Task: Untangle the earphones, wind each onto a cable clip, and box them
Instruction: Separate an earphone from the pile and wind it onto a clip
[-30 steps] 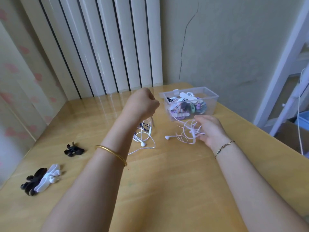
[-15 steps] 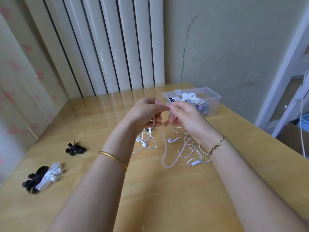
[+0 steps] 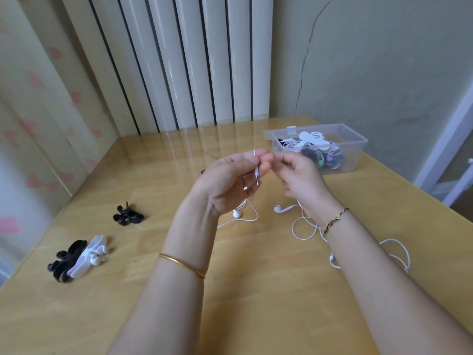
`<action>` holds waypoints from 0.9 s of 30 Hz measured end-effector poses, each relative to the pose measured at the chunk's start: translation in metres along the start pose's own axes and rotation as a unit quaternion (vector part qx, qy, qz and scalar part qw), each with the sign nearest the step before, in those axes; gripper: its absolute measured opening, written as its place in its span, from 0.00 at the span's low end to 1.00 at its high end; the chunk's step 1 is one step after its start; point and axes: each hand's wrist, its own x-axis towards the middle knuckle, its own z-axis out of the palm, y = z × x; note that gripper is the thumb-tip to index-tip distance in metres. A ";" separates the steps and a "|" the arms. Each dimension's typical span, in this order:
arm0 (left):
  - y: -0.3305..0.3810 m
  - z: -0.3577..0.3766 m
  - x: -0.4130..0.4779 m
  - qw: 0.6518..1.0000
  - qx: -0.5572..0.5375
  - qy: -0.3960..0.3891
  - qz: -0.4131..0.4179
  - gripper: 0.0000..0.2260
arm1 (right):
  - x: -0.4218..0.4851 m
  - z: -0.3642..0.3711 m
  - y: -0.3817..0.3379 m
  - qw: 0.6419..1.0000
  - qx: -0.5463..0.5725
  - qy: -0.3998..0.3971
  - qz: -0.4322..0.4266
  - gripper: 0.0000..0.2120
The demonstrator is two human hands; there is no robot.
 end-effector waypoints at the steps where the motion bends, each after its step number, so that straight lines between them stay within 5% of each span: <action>1: -0.002 0.001 0.002 0.999 -0.038 0.028 0.007 0.09 | -0.002 0.003 0.001 1.000 -0.007 -0.021 0.005 0.08; 7: -0.015 0.006 0.005 0.971 -0.151 0.163 0.084 0.07 | -0.009 0.011 0.000 0.982 -0.164 -0.093 -0.029 0.08; 14: -0.024 0.005 0.007 0.948 0.095 0.234 0.196 0.07 | -0.016 0.007 -0.014 0.975 -0.177 -0.125 -0.044 0.10; 20: -0.033 0.014 0.010 0.920 0.278 0.199 0.194 0.07 | -0.017 -0.008 -0.016 0.979 -0.171 -0.096 -0.046 0.11; 27: -0.031 0.018 0.006 0.970 0.209 0.081 0.089 0.12 | -0.010 -0.015 -0.001 0.962 -0.246 0.018 -0.118 0.07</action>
